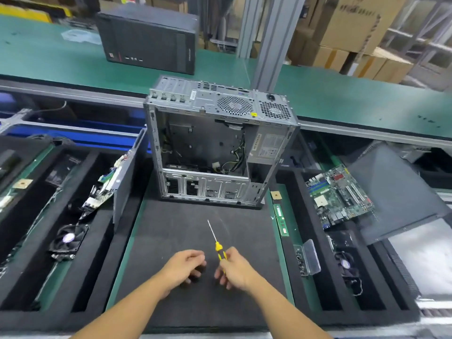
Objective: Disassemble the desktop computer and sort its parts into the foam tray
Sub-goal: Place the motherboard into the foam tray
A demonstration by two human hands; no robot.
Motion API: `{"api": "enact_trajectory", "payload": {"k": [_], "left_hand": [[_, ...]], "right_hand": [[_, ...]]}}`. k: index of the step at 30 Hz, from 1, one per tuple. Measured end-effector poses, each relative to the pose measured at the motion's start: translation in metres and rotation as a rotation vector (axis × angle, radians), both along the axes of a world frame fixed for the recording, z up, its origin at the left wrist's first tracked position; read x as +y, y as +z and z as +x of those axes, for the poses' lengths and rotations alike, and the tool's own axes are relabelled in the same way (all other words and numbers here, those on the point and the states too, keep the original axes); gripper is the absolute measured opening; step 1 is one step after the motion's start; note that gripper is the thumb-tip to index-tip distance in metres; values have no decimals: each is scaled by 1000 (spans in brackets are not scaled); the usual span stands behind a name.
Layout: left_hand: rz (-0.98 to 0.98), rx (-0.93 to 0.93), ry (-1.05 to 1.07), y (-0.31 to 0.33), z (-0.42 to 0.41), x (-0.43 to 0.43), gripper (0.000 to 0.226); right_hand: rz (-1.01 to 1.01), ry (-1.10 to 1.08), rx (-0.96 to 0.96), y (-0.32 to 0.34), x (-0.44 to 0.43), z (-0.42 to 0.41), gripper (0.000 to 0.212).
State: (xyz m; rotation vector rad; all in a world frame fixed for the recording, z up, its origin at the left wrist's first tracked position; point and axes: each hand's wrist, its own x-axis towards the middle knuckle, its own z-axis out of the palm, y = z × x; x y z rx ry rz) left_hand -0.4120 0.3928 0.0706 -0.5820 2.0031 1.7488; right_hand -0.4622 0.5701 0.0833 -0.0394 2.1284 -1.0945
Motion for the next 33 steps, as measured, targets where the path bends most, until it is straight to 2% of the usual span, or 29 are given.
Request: {"api": "enact_trajectory", "payload": {"k": [2,8,15,19,21,24,27,33], "left_hand": [[97,87,-2,7,6,1,17],[182,198,334,18,48,-47,20],[410,194,590,14,152,-120,37],[483,208,797,6,218,-162,31],[458,214,897,2,251,-186,24],[288,129,996,-6,292,-226,13],[166,28,1027,-20,325,-271,15],[52,-142,1141,-57,363,-344,18]], "right_hand": [[-89,176,-1,9,-27,7,8],[-133,499,78,20,-94,21,28],[-296,739,-35,17,-189,76,19],[-322,835,-87,8,-250,130,17],[-314,856,-125,2,-285,162,19],[-239,852,-134,-14,-337,208,21],[-168,847,-149,-34,-389,250,20],[27,774,-93,-81,-473,309,24]]}}
